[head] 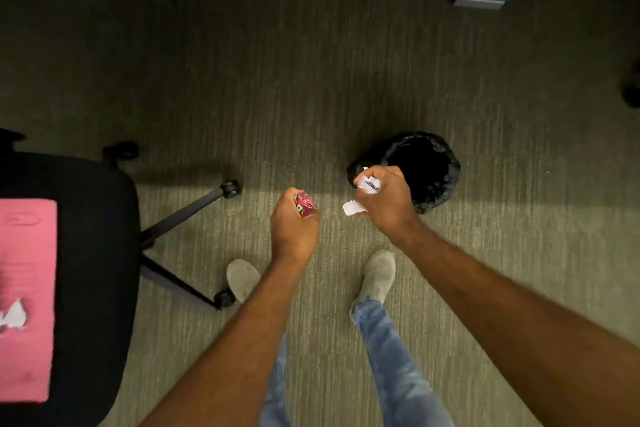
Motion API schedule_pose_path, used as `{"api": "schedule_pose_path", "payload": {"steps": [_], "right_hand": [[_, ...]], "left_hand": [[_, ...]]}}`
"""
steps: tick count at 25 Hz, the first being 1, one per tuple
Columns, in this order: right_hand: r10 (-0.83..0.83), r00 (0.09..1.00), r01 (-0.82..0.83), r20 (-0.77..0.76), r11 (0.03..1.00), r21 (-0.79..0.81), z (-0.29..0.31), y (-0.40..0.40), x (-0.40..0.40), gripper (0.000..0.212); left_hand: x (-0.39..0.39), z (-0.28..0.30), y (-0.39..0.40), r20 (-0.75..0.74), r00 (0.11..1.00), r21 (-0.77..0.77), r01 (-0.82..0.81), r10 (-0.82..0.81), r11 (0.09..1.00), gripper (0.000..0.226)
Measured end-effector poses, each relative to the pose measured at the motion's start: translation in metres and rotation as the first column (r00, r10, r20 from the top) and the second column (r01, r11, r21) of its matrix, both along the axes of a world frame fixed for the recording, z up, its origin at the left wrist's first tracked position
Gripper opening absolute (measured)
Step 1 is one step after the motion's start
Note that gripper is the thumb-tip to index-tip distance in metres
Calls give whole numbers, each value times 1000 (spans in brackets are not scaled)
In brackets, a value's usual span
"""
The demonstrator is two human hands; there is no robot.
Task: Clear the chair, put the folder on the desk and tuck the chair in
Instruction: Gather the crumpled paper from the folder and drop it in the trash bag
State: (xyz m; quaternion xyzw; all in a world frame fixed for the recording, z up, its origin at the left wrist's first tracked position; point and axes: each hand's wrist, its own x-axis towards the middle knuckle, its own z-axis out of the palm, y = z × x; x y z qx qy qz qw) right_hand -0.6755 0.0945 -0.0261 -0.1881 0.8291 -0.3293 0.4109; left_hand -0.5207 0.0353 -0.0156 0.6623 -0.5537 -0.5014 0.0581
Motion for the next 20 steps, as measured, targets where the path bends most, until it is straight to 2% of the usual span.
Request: {"api": "schedule_pose_path", "payload": {"steps": [4, 8, 15, 17, 20], "right_hand": [[-166, 984, 162, 57, 985, 65, -46, 58, -73, 20], [-248, 965, 239, 85, 966, 101, -104, 98, -125, 22], [-307, 950, 297, 62, 946, 131, -183, 116, -195, 21], [-330, 942, 316, 61, 934, 165, -204, 116, -209, 18], [-337, 940, 323, 52, 929, 183, -229, 113, -224, 18]], "left_hand": [[-84, -31, 28, -37, 991, 81, 130, -127, 988, 26], [-146, -67, 45, -22, 979, 139, 205, -204, 969, 30], [-221, -148, 51, -49, 971, 187, 237, -232, 953, 15], [-237, -171, 51, -64, 975, 228, 223, -214, 948, 17], [-260, -203, 53, -96, 987, 364, 152, -125, 919, 34]]}}
